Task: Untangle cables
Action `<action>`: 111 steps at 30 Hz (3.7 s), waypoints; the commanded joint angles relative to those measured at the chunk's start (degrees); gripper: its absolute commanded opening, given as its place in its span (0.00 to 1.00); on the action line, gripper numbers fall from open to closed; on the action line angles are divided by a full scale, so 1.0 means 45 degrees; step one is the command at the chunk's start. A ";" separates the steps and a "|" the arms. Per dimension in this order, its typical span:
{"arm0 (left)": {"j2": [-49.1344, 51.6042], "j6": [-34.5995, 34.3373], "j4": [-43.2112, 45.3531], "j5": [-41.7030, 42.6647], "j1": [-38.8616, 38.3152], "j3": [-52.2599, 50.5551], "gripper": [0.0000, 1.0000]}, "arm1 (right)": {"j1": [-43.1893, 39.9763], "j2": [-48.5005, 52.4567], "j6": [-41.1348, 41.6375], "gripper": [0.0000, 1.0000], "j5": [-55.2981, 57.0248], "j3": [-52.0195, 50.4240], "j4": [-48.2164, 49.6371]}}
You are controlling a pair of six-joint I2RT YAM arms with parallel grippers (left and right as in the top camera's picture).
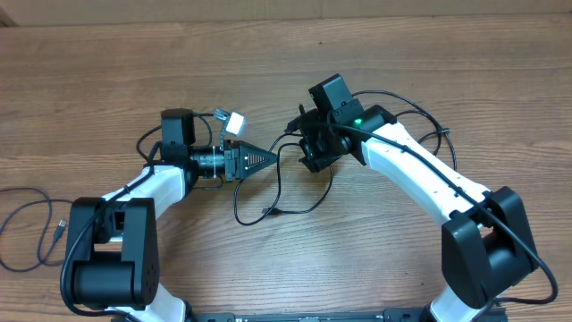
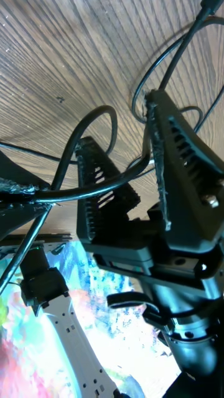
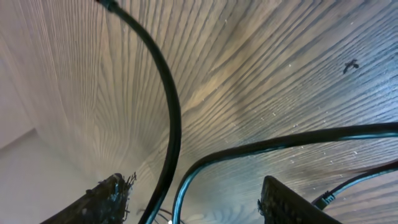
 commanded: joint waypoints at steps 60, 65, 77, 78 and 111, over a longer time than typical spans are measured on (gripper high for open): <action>0.0170 0.0534 -0.9292 -1.9812 -0.6479 0.5163 1.00 | -0.0787 -1.0064 -0.7490 0.85 0.7771 0.0019 -0.7601; 0.0840 0.0520 -0.9287 -2.0050 -0.6659 0.5158 1.00 | -0.0782 -1.1725 -0.7499 0.98 0.8087 0.0019 -0.7766; 0.1695 0.0529 -0.9481 -1.9890 -0.6679 0.5158 0.67 | -0.0782 -1.2483 -0.7499 1.00 0.8446 -0.0015 -0.8670; 0.1695 0.0529 -0.9568 -1.9890 -0.6679 0.5158 0.62 | -0.0782 -1.2483 -0.7499 1.00 0.8446 -0.0015 -0.8665; 0.1695 0.0034 -1.0244 -1.9657 -0.6392 0.5634 0.04 | -0.0782 -1.2483 -0.7495 1.00 0.8432 -0.0015 -0.8665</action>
